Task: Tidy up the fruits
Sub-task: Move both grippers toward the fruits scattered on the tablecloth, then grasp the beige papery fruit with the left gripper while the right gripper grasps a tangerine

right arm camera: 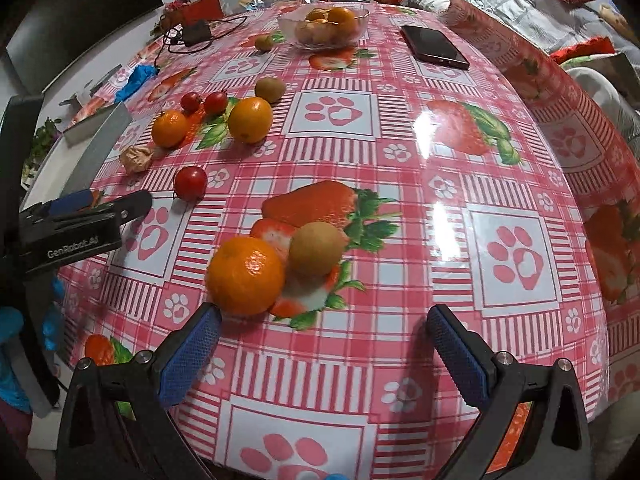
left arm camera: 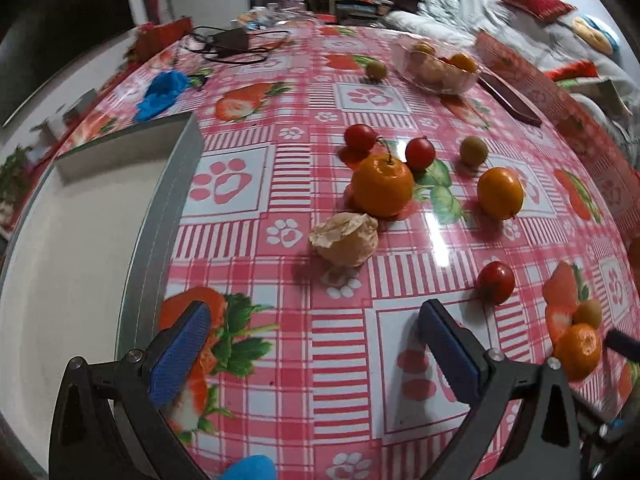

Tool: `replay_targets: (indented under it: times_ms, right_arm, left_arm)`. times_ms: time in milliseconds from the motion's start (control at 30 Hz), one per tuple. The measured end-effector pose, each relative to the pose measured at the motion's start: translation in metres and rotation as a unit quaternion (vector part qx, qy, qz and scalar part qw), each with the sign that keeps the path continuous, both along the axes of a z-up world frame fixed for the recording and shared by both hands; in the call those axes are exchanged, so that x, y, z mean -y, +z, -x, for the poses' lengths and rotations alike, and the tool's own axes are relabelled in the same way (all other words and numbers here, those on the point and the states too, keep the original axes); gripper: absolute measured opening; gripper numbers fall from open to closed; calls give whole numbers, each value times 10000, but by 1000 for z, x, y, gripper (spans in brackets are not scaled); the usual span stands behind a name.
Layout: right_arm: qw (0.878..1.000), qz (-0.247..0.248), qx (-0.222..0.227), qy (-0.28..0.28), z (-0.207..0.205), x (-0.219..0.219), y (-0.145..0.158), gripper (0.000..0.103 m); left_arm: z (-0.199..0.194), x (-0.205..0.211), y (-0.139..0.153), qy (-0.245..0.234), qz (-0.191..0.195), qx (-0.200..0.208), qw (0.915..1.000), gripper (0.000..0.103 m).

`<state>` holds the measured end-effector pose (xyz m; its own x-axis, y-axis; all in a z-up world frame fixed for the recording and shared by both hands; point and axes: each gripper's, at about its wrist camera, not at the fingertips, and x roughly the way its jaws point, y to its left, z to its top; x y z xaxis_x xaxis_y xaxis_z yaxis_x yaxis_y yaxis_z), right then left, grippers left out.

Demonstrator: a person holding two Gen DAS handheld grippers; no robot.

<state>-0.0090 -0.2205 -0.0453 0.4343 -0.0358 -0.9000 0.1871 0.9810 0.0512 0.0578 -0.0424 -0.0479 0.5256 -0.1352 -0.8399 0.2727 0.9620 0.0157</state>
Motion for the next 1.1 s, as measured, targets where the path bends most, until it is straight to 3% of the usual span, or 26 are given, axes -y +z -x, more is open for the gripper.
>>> replay_targets:
  times_ms: [100, 233, 467, 533, 600, 633, 700, 733, 767, 900, 1100]
  right_arm:
    - [10000, -23, 35, -8, 4, -1, 0, 103]
    - [9998, -107, 102, -99, 5, 0, 2, 103]
    - [9997, -171, 175, 51, -11, -19, 1, 103]
    - [9997, -52, 220, 137, -16, -27, 2, 92]
    - [9994, 62, 254, 210, -21, -33, 3, 71]
    - [9993, 82, 277, 218, -23, -33, 4, 64]
    - [9993, 1, 308, 207, -26, -30, 6, 40]
    - [9992, -120, 323, 203, -26, -26, 7, 40]
    - [9990, -233, 342, 196, -25, -22, 7, 40]
    - [9961, -713, 478, 206, -14, -7, 11, 39]
    - [9953, -748, 581, 202, -5, 0, 21, 38]
  left_arm:
    - [10, 0, 0, 54, 17, 149, 9999, 103]
    - [1, -1, 3, -137, -55, -220, 9996, 103]
    - [-20, -2, 11, -213, -185, -169, 9995, 103]
    - [-26, 2, 9, -218, -228, -170, 9994, 102]
    - [-30, 8, 7, -248, -263, -194, 9992, 88]
    - [-32, 11, 7, -272, -232, -215, 9991, 86]
    - [-35, 14, 9, -262, -107, -191, 9994, 59]
    - [-35, 16, 11, -270, -102, -151, 9995, 50]
    - [-34, 17, 12, -295, -92, -132, 9994, 32]
    - [-28, 10, 15, -264, 125, -186, 9994, 32]
    - [-9, -9, 26, -171, 332, -123, 9992, 32]
